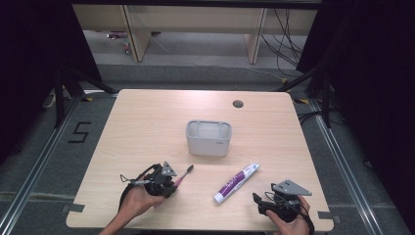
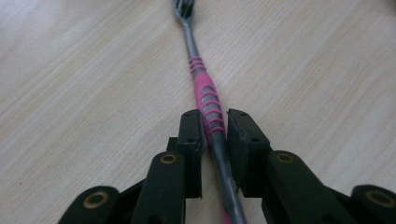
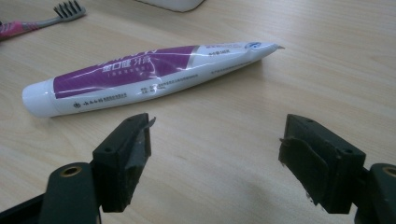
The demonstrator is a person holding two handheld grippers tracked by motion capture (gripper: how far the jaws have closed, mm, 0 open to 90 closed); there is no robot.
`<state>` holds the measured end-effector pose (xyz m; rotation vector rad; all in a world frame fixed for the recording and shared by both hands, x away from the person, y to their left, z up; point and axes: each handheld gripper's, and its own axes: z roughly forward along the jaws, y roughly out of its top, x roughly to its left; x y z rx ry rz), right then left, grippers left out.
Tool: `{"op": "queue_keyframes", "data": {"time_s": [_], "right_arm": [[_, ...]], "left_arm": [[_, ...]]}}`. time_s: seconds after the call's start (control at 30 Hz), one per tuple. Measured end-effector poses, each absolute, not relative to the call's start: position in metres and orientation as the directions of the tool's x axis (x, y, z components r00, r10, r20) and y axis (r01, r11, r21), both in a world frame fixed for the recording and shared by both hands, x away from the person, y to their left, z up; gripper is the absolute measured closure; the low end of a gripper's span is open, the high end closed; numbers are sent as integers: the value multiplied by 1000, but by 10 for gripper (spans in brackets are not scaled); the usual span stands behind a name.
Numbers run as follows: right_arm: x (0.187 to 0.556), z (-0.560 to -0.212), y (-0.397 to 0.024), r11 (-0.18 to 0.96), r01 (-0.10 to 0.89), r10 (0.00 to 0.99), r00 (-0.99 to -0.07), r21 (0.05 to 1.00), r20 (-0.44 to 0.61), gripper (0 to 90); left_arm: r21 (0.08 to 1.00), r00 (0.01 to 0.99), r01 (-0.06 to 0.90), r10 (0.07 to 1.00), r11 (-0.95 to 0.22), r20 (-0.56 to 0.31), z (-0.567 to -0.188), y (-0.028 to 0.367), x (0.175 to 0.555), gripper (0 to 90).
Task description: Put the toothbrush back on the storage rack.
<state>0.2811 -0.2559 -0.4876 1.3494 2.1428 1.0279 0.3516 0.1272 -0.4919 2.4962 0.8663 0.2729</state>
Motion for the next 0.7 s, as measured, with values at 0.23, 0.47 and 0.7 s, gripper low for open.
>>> {"op": "queue_keyframes", "data": {"time_s": [0.23, 0.47, 0.7], "right_arm": [[282, -488, -256, 254, 589, 891, -451, 767, 51, 248], [281, -488, -256, 257, 598, 890, -453, 759, 55, 248], [281, -488, -256, 258, 596, 888, -456, 760, 56, 248]], "left_arm": [[414, 818, 511, 574, -753, 33, -487, 118, 361, 814], [337, 835, 513, 549, -790, 17, -483, 109, 369, 818], [279, 839, 528, 544, -802, -20, -481, 104, 378, 820]]}}
